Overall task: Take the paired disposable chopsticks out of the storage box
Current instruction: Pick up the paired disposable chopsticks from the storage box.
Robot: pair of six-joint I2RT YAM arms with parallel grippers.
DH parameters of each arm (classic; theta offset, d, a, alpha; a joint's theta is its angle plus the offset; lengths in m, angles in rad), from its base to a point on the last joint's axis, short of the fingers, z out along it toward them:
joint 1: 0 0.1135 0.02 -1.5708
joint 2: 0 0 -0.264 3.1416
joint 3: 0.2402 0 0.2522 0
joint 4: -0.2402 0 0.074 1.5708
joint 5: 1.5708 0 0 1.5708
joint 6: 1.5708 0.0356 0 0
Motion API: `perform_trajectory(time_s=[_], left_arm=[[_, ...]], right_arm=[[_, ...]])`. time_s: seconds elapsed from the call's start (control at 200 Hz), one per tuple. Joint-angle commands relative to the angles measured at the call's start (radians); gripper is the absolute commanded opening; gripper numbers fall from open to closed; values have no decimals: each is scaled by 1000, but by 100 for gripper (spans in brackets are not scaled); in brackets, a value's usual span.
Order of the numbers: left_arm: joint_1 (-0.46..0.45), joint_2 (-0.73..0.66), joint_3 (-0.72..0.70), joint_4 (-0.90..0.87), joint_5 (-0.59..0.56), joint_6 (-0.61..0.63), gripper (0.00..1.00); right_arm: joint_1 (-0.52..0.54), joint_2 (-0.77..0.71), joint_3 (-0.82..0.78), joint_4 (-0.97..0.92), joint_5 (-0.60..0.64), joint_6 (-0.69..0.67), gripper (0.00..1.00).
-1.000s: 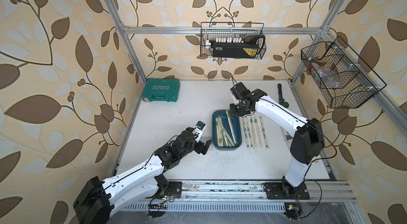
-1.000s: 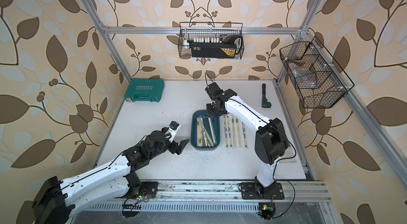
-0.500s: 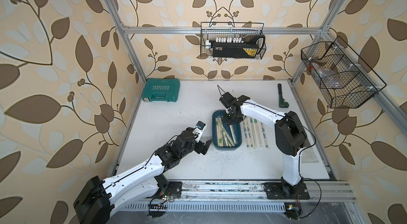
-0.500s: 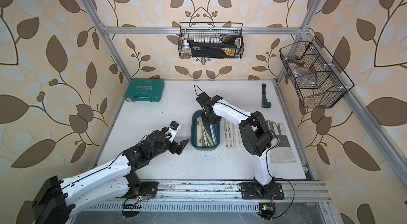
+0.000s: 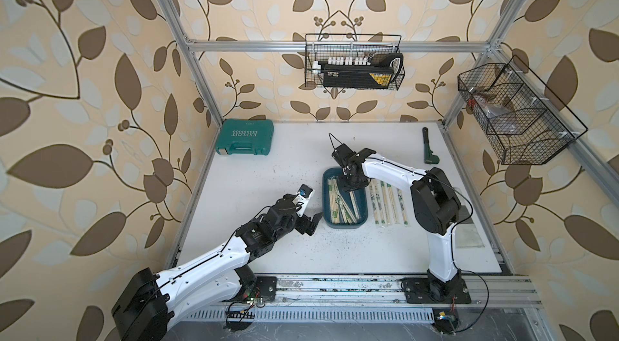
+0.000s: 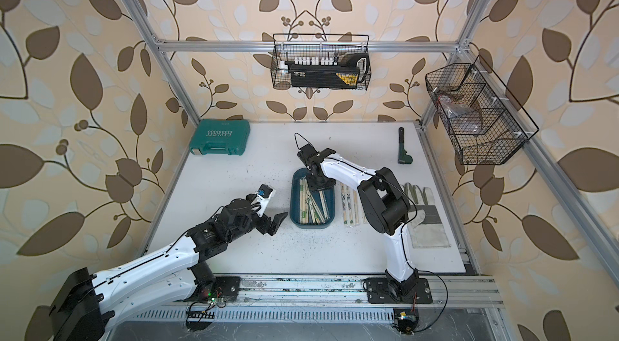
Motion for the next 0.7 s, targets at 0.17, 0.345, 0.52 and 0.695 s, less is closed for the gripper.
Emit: perform_trajectory(time_s=[0.17, 0.345, 0.52, 0.695], left_arm=[[-9, 1, 38, 6, 7, 20, 99], [-9, 1, 39, 6, 7, 20, 99], [-9, 3, 40, 4, 7, 20, 99], [-9, 4, 40, 3, 5, 20, 99]], right_arm=[[8, 19, -20, 15, 5, 14, 27], [7, -8, -24, 12, 0, 13, 20], [5, -25, -22, 14, -1, 17, 15], [4, -24, -18, 4, -10, 18, 8]])
